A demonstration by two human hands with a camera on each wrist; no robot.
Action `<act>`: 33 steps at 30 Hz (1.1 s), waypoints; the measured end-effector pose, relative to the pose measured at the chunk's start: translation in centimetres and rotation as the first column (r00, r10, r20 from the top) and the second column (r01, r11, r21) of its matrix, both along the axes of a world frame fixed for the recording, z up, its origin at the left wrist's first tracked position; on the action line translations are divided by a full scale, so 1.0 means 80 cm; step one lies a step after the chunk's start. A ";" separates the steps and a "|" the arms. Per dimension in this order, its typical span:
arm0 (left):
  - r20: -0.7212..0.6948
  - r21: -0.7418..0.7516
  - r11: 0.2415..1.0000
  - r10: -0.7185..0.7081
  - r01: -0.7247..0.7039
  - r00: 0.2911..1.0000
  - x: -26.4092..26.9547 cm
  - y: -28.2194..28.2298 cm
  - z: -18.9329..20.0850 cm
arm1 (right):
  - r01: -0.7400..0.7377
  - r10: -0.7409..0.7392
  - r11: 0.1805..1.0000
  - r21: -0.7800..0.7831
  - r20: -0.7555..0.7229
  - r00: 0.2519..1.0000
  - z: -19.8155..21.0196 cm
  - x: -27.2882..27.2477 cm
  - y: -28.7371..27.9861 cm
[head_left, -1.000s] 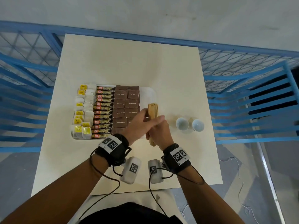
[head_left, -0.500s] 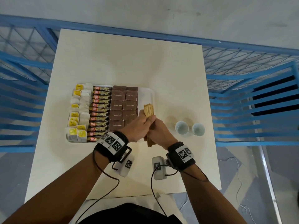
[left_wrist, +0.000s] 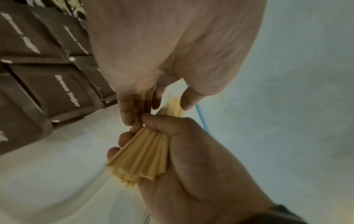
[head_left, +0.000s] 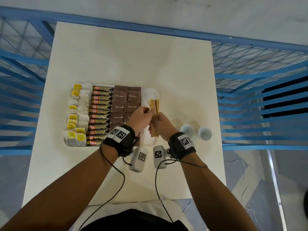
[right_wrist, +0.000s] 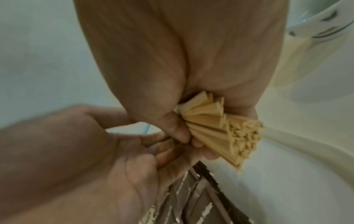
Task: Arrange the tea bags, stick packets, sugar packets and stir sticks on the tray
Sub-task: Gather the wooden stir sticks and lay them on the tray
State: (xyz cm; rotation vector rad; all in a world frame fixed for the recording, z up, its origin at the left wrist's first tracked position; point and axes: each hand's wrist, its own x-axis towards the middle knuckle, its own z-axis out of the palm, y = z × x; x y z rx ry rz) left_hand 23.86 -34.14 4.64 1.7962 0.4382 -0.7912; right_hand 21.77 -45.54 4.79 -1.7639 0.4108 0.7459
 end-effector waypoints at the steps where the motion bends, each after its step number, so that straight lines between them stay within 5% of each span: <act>1: -0.019 -0.023 1.000 0.015 -0.015 1.000 0.002 -0.002 -0.003 | -0.007 0.006 0.998 -0.065 -0.016 1.000 -0.012 0.006 0.003; 7: -0.103 0.003 1.000 0.025 -0.024 0.994 0.010 -0.013 -0.002 | -0.186 0.175 0.887 -0.423 -0.065 0.982 -0.051 0.021 0.020; 22: -0.162 0.057 0.998 0.045 -0.036 0.986 0.020 -0.019 0.005 | -0.410 0.640 0.539 -0.736 0.041 0.767 -0.054 0.021 0.017; 29: -0.144 0.042 0.999 0.015 -0.009 0.989 0.017 -0.013 0.005 | -0.396 0.673 0.494 -0.774 0.053 0.738 -0.047 0.014 0.017; 33: -0.111 0.001 1.000 0.014 -0.014 0.994 0.014 -0.007 0.000 | -0.364 0.591 0.556 -0.747 0.047 0.805 -0.052 0.011 0.011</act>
